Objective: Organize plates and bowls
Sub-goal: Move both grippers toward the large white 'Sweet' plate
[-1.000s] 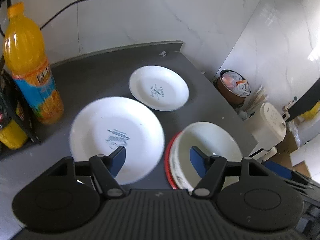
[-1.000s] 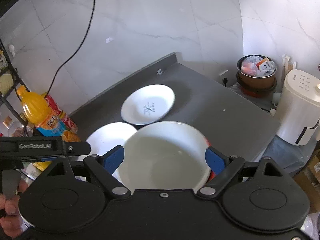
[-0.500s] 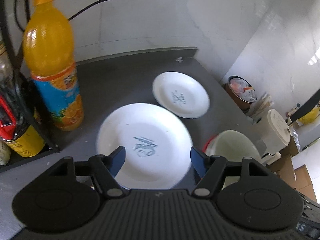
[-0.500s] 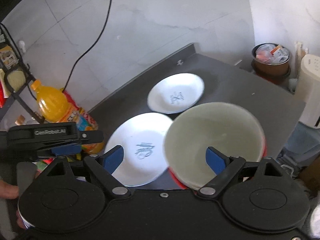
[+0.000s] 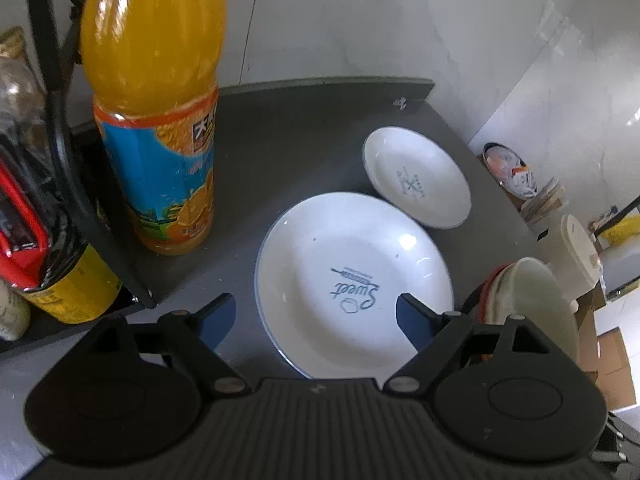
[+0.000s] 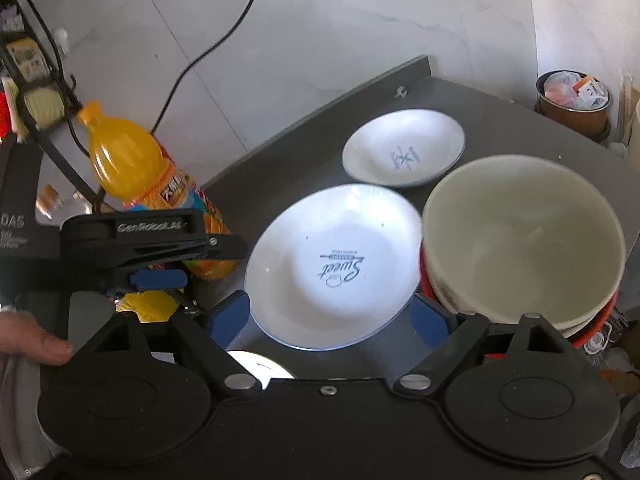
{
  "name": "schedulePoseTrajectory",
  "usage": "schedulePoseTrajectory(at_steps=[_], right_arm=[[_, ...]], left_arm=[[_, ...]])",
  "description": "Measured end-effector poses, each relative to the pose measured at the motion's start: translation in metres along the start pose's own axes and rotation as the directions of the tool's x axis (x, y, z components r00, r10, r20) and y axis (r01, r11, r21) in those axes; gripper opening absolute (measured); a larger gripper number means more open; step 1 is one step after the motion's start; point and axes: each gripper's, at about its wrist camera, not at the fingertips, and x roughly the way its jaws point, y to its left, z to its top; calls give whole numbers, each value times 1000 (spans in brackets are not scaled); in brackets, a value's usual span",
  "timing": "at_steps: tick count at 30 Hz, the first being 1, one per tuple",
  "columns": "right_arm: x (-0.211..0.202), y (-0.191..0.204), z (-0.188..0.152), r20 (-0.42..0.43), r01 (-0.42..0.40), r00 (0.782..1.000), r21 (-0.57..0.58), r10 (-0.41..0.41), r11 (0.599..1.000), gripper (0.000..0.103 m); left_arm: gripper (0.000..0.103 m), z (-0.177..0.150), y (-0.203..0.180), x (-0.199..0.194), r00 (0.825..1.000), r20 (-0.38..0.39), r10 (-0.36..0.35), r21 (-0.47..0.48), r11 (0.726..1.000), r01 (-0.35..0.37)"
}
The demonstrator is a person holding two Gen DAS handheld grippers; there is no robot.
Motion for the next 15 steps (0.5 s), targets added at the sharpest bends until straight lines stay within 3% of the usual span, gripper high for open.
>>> schedulePoseTrajectory(at_steps=[7, 15], right_arm=[[23, -2, -14, -22, 55, 998, 50, -54, 997, 70], [45, -16, -27, -31, 101, 995, 139, -97, 985, 64]], left_arm=[[86, 1, 8, 31, 999, -37, 4, 70, 998, -2], [83, 0, 9, 54, 999, -30, 36, 123, 992, -32]])
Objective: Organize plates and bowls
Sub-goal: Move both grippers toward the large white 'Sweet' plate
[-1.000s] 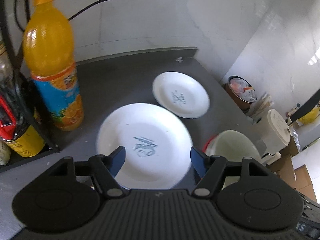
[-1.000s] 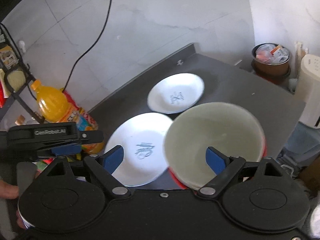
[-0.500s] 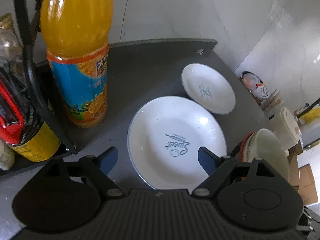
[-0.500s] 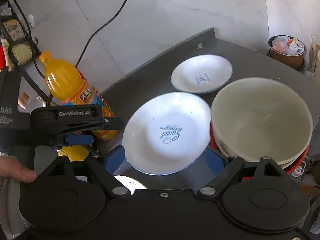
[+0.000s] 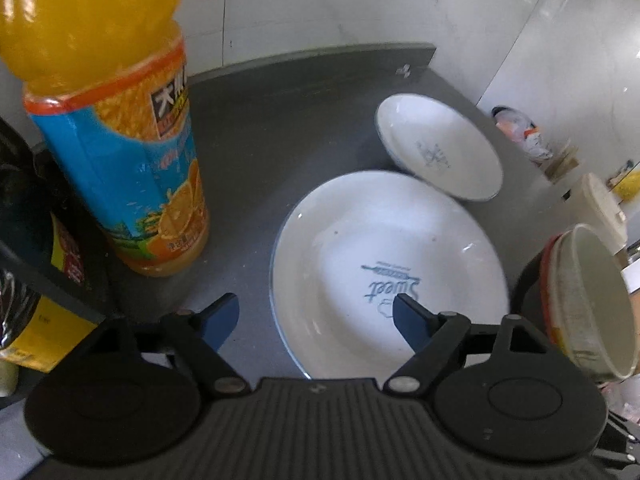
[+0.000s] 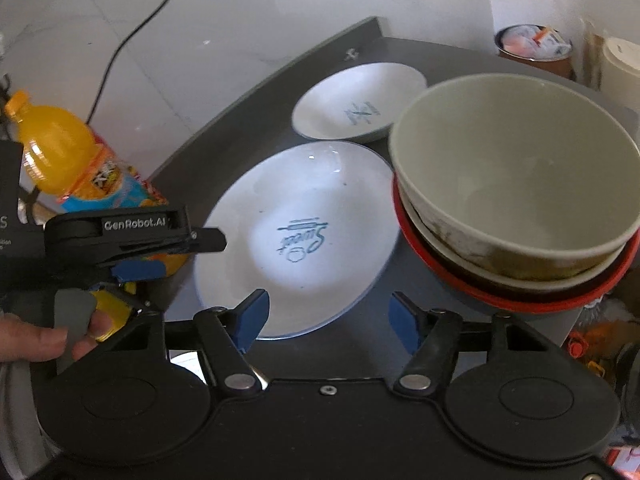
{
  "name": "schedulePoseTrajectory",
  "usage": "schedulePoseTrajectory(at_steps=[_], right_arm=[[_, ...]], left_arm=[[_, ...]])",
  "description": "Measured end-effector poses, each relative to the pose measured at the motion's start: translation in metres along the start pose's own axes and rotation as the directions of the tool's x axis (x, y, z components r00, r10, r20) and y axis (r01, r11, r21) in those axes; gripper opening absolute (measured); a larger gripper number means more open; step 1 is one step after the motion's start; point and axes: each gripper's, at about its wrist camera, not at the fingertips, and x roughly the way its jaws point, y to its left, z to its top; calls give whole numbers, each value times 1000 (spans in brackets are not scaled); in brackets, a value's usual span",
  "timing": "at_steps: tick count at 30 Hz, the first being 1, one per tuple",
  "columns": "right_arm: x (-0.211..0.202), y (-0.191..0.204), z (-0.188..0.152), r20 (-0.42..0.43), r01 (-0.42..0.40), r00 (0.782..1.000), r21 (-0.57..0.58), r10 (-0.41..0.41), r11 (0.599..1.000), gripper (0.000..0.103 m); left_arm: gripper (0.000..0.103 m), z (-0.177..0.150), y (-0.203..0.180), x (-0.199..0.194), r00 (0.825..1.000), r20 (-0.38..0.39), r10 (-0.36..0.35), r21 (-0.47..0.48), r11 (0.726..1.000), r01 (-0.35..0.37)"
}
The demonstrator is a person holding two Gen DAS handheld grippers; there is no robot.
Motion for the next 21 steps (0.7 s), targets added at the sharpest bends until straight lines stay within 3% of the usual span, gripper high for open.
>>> schedulePoseTrajectory(at_steps=[7, 13, 16, 19, 21], right_arm=[[20, -10, -4, -4, 27, 1000, 106, -27, 994, 59], [35, -17, -7, -8, 40, 999, 177, -39, 983, 52], [40, -18, -8, -2, 50, 999, 189, -50, 981, 46], [47, -20, -9, 2, 46, 999, 205, -48, 978, 33], [48, -22, -8, 6, 50, 999, 217, -53, 975, 32]], left_arm=[[75, -5, 3, 16, 999, -35, 2, 25, 1000, -1], [61, -7, 8, 29, 998, -69, 8, 17, 1000, -7], [54, -7, 9, 35, 997, -73, 17, 13, 1000, -16], [47, -6, 11, 38, 997, -71, 17, 9, 1000, -17], [43, -5, 10, 41, 998, -61, 27, 10, 1000, -26]])
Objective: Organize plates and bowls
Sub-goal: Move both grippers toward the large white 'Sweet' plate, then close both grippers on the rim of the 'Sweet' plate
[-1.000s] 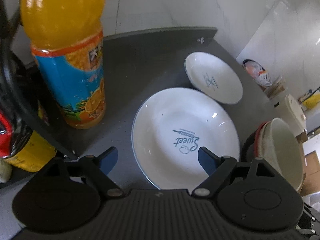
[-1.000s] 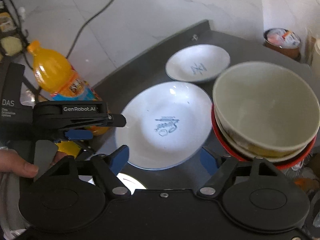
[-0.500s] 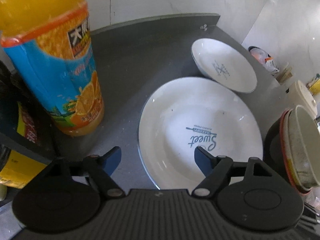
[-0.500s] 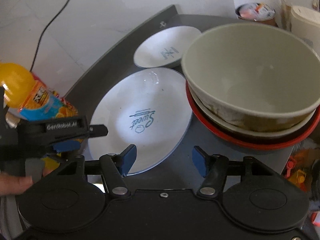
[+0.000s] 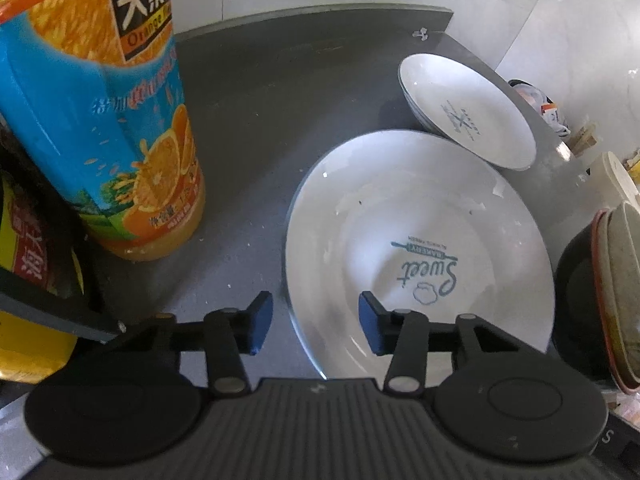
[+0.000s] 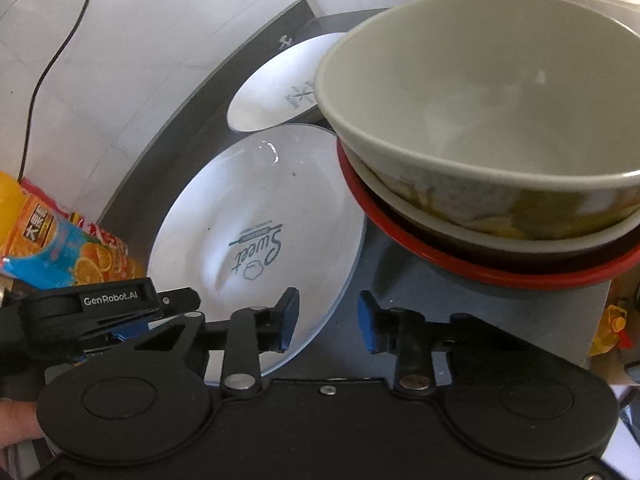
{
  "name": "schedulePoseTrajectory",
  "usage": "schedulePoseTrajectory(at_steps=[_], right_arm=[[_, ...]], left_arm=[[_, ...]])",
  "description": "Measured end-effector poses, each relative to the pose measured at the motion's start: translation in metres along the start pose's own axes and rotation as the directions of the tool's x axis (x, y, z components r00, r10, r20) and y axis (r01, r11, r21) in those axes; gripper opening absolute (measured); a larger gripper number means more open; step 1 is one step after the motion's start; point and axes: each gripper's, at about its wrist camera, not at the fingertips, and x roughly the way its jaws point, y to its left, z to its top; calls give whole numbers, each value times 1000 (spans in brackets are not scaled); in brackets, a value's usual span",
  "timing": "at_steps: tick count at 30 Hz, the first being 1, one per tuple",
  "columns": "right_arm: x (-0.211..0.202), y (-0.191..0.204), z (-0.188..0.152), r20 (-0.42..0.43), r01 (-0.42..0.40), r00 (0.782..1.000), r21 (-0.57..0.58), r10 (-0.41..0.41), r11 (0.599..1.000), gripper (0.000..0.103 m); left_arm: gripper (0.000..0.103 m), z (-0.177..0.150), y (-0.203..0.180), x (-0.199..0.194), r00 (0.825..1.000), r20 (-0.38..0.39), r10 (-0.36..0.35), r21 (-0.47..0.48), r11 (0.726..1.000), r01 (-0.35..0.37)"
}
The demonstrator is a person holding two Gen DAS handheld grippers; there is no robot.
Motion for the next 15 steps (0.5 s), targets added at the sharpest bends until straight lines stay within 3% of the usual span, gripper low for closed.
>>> schedulePoseTrajectory(at_steps=[5, 15], right_arm=[[3, 0, -1, 17, 3, 1000, 15, -3, 1000, 32], [10, 3, 4, 47, 28, 998, 17, -29, 999, 28]], left_arm=[[33, 4, 2, 6, 1000, -5, 12, -14, 1000, -12], [33, 13, 2, 13, 1000, 13, 9, -14, 1000, -9]])
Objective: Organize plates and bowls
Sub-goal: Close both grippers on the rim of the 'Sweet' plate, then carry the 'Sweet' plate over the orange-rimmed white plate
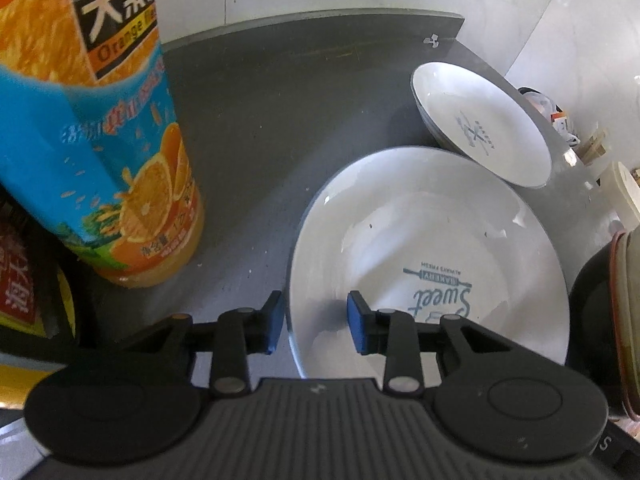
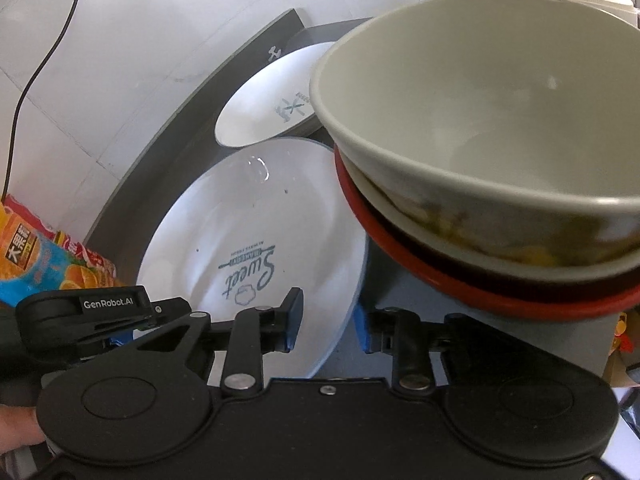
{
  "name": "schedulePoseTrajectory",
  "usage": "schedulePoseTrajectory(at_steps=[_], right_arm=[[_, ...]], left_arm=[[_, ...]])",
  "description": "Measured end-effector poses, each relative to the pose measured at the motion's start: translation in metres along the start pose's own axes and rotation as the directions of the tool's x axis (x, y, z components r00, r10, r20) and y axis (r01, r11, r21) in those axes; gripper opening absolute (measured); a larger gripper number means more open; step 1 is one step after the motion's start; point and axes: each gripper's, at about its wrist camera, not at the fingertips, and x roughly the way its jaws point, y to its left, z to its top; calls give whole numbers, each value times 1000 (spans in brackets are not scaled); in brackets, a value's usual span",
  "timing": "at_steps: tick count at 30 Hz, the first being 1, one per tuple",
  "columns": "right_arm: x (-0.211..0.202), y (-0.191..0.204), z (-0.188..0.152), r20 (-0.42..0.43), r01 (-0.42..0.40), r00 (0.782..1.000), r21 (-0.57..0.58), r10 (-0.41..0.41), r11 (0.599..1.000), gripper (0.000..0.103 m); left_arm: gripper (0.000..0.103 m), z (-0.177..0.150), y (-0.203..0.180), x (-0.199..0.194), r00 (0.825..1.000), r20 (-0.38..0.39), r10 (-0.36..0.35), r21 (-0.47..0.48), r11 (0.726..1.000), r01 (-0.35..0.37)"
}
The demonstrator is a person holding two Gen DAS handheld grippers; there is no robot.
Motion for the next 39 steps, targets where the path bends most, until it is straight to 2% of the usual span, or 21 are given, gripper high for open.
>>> schedulePoseTrajectory(at_steps=[5, 7, 9, 10, 11, 14, 20, 39], right_arm=[[1, 0, -2, 17, 1, 1000, -3, -1, 1000, 28], [0, 1, -3, 26, 7, 1000, -25, -7, 1000, 28], [-1, 0, -4, 36, 22, 999, -40, -21, 999, 21], [-1, -2, -4, 40, 33, 999, -38, -31, 999, 14], [-1, -3, -4, 42, 26, 999, -36, -25, 999, 14], [-5, -1, -7, 53, 30, 998, -79, -26, 996, 14], [-17, 8, -17, 79, 39, 996, -149, -27, 988, 14], [-35, 16, -28, 103, 9, 994, -251, 18, 968, 14]], left_arm=[[33, 0, 4, 2, 999, 34, -18, -11, 1000, 18], [30, -1, 4, 2, 999, 45, -26, -11, 1000, 26], [28, 0, 4, 3, 998, 51, -26, -21, 999, 28], [27, 2, 6, 3, 998, 53, -30, -31, 999, 32], [24, 1, 9, 3, 998, 59, -36, -44, 998, 38], [19, -1, 12, -2, 996, 77, -49, -33, 998, 51], [16, -7, 16, -13, 993, 102, -65, -16, 998, 67], [13, -19, 31, -48, 983, 153, -97, -29, 994, 103]])
